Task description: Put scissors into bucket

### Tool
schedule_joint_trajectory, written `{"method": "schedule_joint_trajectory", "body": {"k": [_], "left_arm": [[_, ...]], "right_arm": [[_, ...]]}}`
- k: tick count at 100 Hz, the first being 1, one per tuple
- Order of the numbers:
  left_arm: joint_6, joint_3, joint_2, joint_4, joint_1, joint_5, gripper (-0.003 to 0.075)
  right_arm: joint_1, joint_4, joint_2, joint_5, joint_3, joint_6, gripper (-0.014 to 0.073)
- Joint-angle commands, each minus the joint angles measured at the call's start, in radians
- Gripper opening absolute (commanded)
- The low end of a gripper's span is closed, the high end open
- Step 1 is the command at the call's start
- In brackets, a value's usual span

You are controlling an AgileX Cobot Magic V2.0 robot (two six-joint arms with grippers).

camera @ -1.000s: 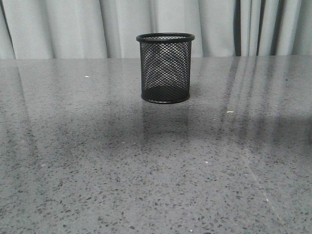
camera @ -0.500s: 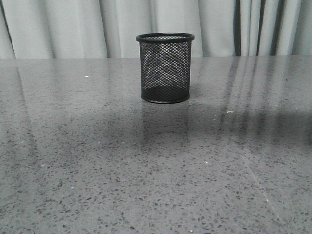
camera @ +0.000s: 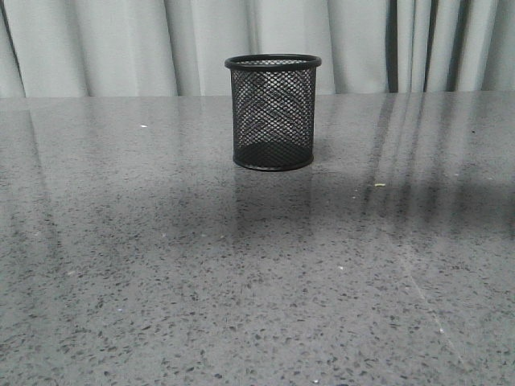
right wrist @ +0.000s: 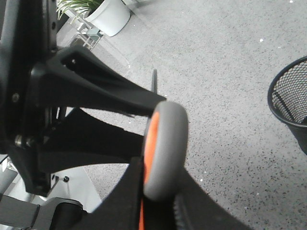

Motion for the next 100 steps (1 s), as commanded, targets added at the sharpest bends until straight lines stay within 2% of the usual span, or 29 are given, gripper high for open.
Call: {"method": "schedule_joint_trajectory", "body": {"k": [1,17,25,32,48,59,65,77,100], "left_arm": [[-0.011,-0.032,-0.036,-0.075,-0.009,-0.058,0.0146],[-0.016,-0.032,-0.042,-0.073,-0.009,-0.052,0.0332],[-0.067,-0.034,-0.051,-0.063,-0.009,-0.061,0.0448],[-0.114,-0.036,-0.063,-0.052,0.002,-0.065,0.0503],[-0.245,-0.036,-0.115,-0.006,0.069,-0.061,0.0504],[-0.331,-0.036,-0.158,0.007,0.164,-0.043,0.0504],[-0.365,-0.036,-0.182,0.007,0.228,-0.038,0.0504],[-0.446,-0.036,-0.221,0.005,0.351,-0.036,0.0503],[-0.477,-0.036,-0.268,-0.045,0.527,-0.029,0.0502]], "right_arm": [[0.009,0.069,-0.013,0.003,-0.037,-0.044,-0.0067],[0.009,0.069,-0.013,-0.018,-0.037,-0.044,-0.0066],[0.009,0.065,-0.013,-0.025,-0.037,-0.044,-0.0065],[0.009,0.059,-0.013,-0.033,-0.037,-0.044,-0.0065],[0.007,-0.004,-0.013,-0.042,-0.067,-0.044,-0.0064],[0.007,-0.073,-0.013,-0.045,-0.134,-0.034,-0.0053],[0.007,-0.130,-0.009,-0.050,-0.186,0.020,-0.0053],[0.007,-0.332,0.014,-0.033,-0.304,0.160,-0.0053],[0.007,-0.632,0.109,0.138,-0.554,0.369,-0.0053]]}}
